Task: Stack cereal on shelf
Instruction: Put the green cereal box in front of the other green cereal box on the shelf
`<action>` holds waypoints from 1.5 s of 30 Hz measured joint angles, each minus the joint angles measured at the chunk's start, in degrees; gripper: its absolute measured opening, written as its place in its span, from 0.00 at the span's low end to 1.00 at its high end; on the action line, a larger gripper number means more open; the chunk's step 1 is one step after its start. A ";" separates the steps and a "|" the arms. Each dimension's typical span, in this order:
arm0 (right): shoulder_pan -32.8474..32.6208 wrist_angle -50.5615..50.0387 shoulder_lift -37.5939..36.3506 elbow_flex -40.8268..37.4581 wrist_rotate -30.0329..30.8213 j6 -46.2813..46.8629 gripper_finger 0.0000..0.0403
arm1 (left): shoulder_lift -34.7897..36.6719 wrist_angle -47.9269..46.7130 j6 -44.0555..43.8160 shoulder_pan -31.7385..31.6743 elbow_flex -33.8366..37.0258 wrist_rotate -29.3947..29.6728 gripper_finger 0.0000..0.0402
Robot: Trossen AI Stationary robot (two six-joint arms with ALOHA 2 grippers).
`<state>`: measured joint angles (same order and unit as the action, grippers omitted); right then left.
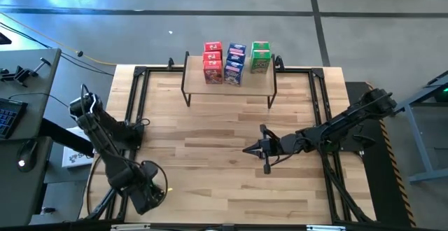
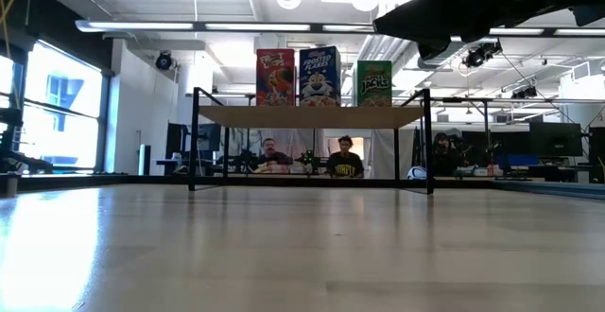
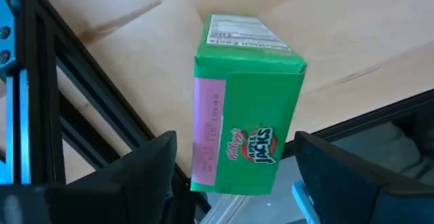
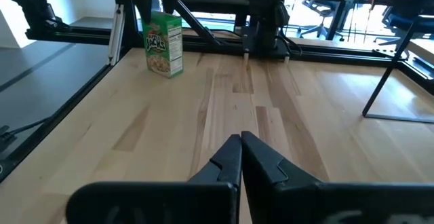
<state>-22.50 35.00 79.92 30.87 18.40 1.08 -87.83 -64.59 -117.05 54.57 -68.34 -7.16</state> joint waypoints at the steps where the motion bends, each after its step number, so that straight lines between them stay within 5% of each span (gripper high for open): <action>1: 0.00 0.00 0.00 0.00 0.01 -0.02 0.00 | -0.24 -0.02 -0.27 0.18 0.00 -0.02 0.72; 7: 0.00 0.00 0.00 0.00 0.01 0.15 0.00 | -1.38 0.10 0.73 0.78 0.00 0.80 0.70; 19: 0.00 0.00 0.00 0.00 0.01 0.15 0.00 | 1.61 -1.05 13.81 -3.59 0.00 4.04 0.44; 27: 0.00 0.00 -0.02 0.02 0.01 0.02 0.00 | 5.22 -2.08 22.39 -8.90 0.00 6.96 0.37; 39: -0.15 -0.10 -0.04 0.02 0.01 -0.04 0.00 | 5.52 3.69 62.82 -34.03 0.00 9.39 0.37; 45: -0.15 -2.40 -1.20 0.02 0.58 -0.04 0.00 | 5.06 12.58 81.72 -47.54 0.00 4.96 0.37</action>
<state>-22.65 32.60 78.72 30.89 18.98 1.04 -82.76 -52.01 -35.33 7.02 -68.34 -2.21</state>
